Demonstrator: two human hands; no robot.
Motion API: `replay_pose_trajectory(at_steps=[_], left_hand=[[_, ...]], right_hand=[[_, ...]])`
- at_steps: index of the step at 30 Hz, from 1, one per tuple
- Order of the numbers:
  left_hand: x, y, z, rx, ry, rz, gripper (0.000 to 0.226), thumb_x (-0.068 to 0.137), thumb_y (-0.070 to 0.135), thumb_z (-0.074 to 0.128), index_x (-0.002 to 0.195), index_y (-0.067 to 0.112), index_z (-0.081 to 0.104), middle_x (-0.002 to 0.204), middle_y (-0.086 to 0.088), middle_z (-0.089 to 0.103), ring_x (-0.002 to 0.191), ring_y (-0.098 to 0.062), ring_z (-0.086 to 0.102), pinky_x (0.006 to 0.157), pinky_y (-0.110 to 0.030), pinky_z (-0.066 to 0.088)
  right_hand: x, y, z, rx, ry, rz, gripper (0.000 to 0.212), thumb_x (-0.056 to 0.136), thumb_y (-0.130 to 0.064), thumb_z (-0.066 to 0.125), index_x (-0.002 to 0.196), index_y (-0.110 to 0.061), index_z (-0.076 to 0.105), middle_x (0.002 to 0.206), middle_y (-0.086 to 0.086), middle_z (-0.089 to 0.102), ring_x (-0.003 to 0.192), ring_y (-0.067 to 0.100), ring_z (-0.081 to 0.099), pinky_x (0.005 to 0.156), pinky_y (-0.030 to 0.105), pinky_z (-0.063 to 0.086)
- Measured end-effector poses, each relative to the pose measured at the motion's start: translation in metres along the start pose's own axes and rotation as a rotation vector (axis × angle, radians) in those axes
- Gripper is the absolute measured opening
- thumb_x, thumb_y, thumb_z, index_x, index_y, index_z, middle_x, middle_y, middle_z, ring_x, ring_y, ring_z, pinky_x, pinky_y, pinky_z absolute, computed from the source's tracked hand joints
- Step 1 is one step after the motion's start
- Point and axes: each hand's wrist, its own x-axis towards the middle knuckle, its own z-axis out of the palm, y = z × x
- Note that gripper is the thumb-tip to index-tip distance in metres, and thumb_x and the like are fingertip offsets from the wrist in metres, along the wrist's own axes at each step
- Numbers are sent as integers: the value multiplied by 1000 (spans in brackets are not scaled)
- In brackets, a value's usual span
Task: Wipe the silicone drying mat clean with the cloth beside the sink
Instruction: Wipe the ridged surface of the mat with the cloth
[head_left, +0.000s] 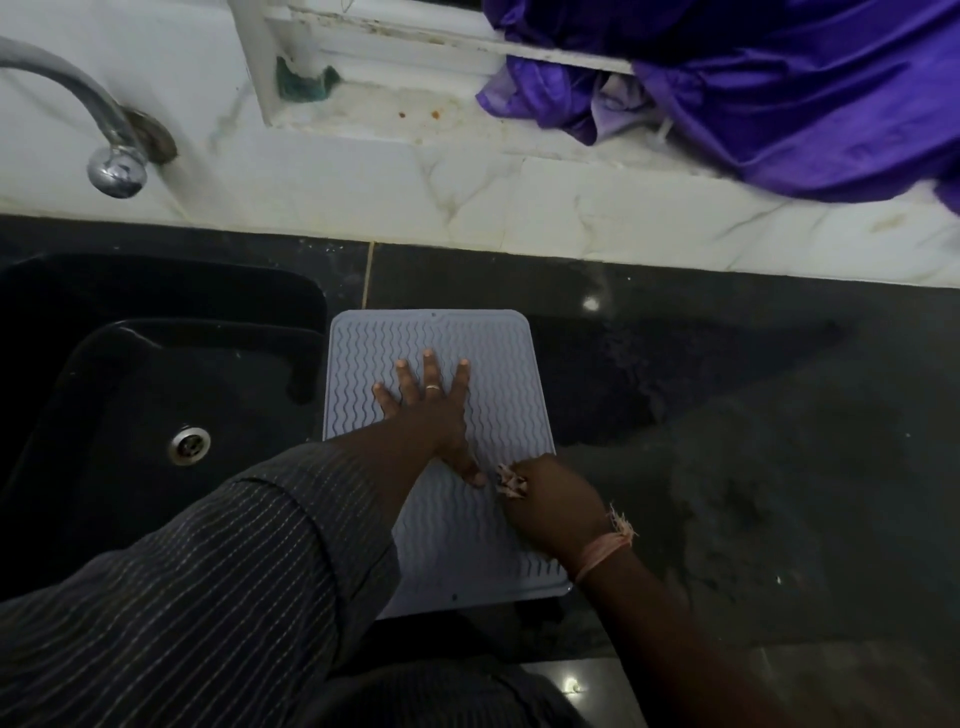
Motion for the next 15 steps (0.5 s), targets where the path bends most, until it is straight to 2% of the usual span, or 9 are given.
replay_pose_trajectory(at_steps=[3,9,13,15], left_hand=[[-1,1,7,9,70,11,164,52,66,90,150,32,-38,152,-15,-50,138,-49,-42,111,-76,-11],[-12,2,26,-18,214,6,145,62,63,87,159,32,-17,165,-12,-27,150,-45,-23,119,-68,-4],[-18,5,34,-52,246,-22,135,68,59,85,160,34,-10,167,-10,-22,152,-43,-20,121,-66,-3],[-21,9,39,-60,243,-40,130,71,58,83,161,34,-8,167,-10,-21,152,-43,-19,121,-66,-1]], right_hand=[[-5,2,6,6,31,23,30,96,-42,59,86,-16,71,91,5,66,78,18,66,65,24,42],[-18,7,13,-39,48,42,39,96,-51,52,93,-20,74,96,5,66,83,21,69,67,26,47],[-31,12,20,-29,34,72,58,86,-66,34,89,-21,70,82,-5,63,77,17,69,64,25,46],[-36,15,23,-32,34,86,56,85,-65,36,90,-21,70,80,-7,62,75,15,68,63,24,44]])
